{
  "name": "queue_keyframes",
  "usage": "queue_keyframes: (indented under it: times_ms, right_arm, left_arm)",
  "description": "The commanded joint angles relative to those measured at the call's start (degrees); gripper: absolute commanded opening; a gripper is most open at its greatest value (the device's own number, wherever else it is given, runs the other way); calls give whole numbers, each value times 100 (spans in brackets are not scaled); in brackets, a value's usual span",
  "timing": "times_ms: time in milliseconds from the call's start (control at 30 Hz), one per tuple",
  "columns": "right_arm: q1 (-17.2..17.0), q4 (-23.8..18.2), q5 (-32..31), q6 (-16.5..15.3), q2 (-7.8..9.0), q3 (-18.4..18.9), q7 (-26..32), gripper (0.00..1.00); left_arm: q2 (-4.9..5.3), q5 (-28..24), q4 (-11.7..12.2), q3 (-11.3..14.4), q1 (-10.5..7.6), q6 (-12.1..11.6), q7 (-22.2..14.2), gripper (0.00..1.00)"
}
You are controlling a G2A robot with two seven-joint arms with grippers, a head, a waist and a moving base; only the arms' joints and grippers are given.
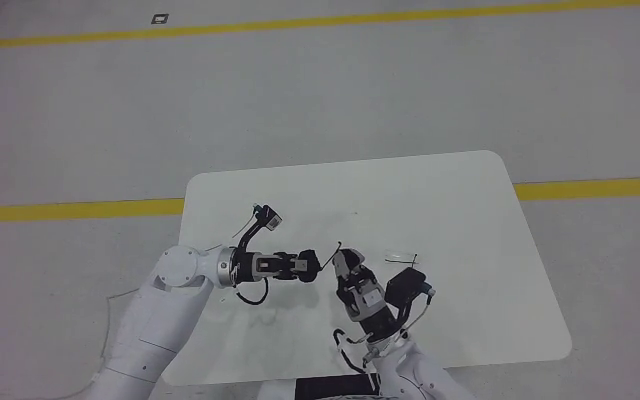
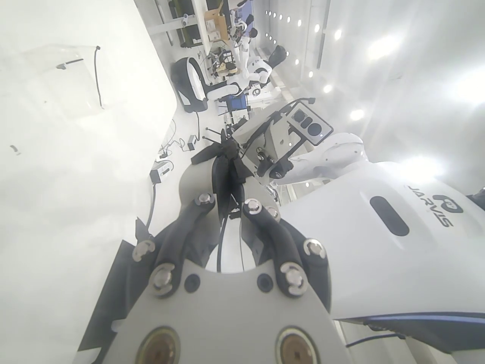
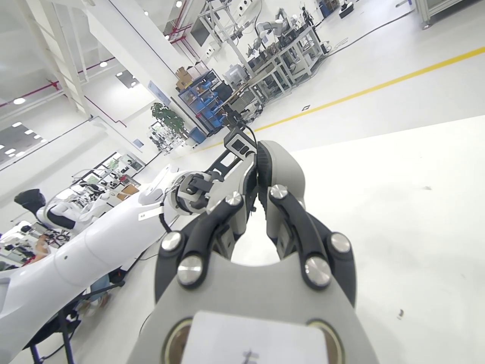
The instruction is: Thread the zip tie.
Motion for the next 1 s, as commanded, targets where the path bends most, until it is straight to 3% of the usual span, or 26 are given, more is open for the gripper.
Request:
queue_keyframes:
  times_ms: [0, 967]
  right_arm:
    - [0, -8, 19, -12, 1, 1, -34, 0]
    - [33, 32, -306, 161, 24, -53, -25, 0]
  left_arm:
    - [0, 0, 0, 0, 0, 0, 0, 0]
    - [0, 0, 0, 0, 0, 0, 0, 0]
